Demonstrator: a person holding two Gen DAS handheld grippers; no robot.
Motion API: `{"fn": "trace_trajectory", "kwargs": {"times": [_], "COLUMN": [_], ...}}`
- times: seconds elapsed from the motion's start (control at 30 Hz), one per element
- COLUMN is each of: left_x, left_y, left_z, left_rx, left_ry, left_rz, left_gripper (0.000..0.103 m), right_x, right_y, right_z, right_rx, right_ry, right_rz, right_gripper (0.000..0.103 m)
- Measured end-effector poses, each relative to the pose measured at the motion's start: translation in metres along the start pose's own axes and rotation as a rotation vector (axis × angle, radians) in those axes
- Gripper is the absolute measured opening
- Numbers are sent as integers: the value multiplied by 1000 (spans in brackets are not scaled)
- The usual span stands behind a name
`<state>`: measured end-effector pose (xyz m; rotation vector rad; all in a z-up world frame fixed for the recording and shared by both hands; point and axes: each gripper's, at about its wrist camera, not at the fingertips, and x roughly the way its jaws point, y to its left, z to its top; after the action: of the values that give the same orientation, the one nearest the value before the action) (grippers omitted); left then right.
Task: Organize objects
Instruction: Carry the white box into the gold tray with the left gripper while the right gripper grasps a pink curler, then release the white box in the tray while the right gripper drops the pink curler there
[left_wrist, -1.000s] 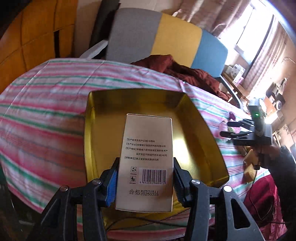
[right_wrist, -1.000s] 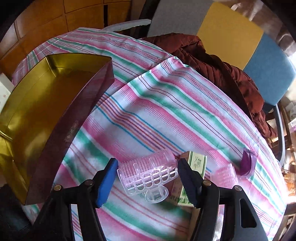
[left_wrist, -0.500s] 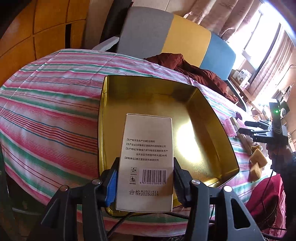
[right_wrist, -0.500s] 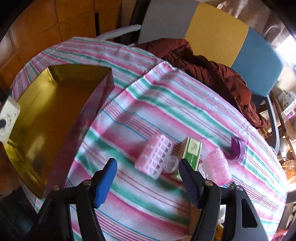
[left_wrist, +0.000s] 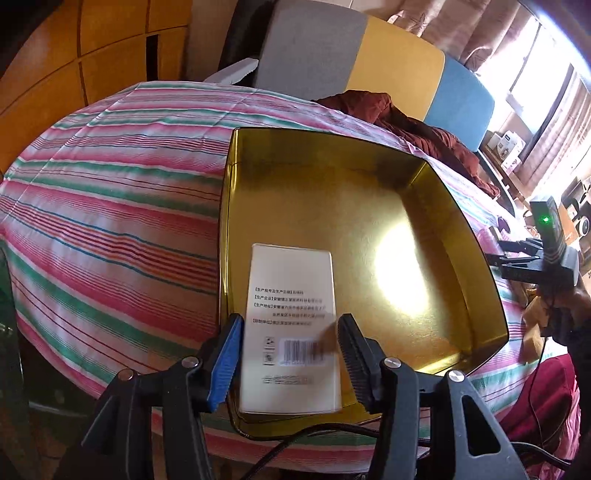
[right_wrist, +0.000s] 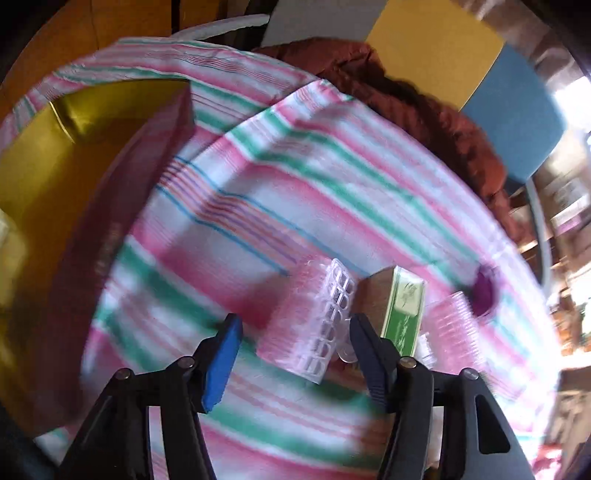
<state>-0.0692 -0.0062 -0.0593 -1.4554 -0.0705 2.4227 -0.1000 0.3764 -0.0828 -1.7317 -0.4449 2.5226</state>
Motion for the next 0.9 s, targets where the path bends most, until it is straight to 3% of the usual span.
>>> {"fn": "trace_trajectory", "kwargs": {"times": [0.03, 0.13, 0.43, 0.57, 0.67, 0.8, 0.83, 0.9], "left_x": [0, -1, -29, -45, -52, -58, -60, -64], "left_y": [0, 0, 3, 7, 13, 28, 30, 36], "left_z": [0, 0, 6, 9, 7, -2, -4, -8], "left_rx": [6, 0, -45, -56, -69, -107, -107, -106], "left_ry": [0, -7, -103, -145, -159, -165, -169, -185], "left_rz": [4, -5, -20, -13, -6, 65, 86, 112], "left_gripper": [55, 56, 56, 56, 56, 56, 56, 56], "right_x": [-4, -27, -107, -131, -127, -109, -107, -107], "right_y": [-4, -18, -7, 30, 61, 85, 87, 92], "right_z": [0, -4, -8, 12, 38, 72, 78, 82], "right_rx": [26, 92, 140, 104, 86, 168, 187, 213], "right_ry": [-11, -69, -247, -308, -306, -298, -301, -304], "right_rz": [14, 58, 162, 258, 298, 299, 289, 292], "right_gripper": [43, 34, 33, 33, 33, 37, 49, 57]}}
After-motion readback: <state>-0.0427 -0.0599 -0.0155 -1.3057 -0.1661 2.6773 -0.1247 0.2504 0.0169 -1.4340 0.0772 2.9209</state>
